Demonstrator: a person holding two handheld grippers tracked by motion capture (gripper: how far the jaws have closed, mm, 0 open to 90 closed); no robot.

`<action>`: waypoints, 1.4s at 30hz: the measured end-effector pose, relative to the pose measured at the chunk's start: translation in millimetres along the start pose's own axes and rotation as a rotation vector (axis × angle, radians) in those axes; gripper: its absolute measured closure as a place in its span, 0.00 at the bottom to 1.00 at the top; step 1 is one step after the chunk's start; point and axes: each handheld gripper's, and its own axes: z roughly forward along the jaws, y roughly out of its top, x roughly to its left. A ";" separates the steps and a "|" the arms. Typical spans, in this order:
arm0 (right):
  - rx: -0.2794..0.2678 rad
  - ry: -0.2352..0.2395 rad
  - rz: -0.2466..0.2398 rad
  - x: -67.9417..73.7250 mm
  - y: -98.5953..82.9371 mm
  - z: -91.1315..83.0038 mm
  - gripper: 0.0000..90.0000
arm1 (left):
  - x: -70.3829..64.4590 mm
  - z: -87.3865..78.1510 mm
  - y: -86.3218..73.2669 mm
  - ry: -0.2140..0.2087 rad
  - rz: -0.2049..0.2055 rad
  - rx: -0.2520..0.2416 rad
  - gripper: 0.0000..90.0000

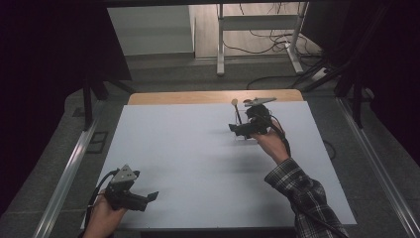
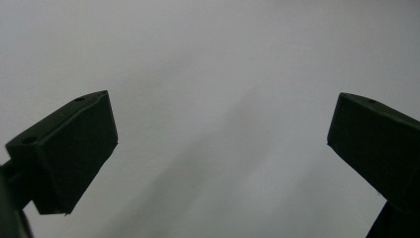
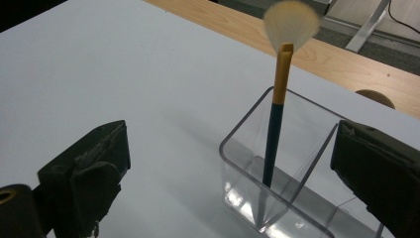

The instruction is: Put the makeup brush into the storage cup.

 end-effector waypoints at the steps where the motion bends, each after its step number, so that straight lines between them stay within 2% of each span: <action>1: -0.001 0.002 -0.001 0.5 -0.7 -0.6 0.02 | 0.0 -0.2 0.1 0.000 -0.001 -0.001 0.00; 16: 0.012 0.036 -0.034 10.8 -9.4 -11.2 0.01 | 2.0 -2.8 0.0 -0.014 -0.031 -0.030 0.00; 29: 0.001 0.055 -0.045 18.7 -14.4 -21.4 0.01 | 2.3 -3.4 -0.5 -0.001 -0.020 -0.041 0.00; 42: 0.007 0.065 -0.044 20.5 -24.5 -29.6 0.01 | 3.3 -3.7 -0.9 -0.004 -0.028 -0.042 0.00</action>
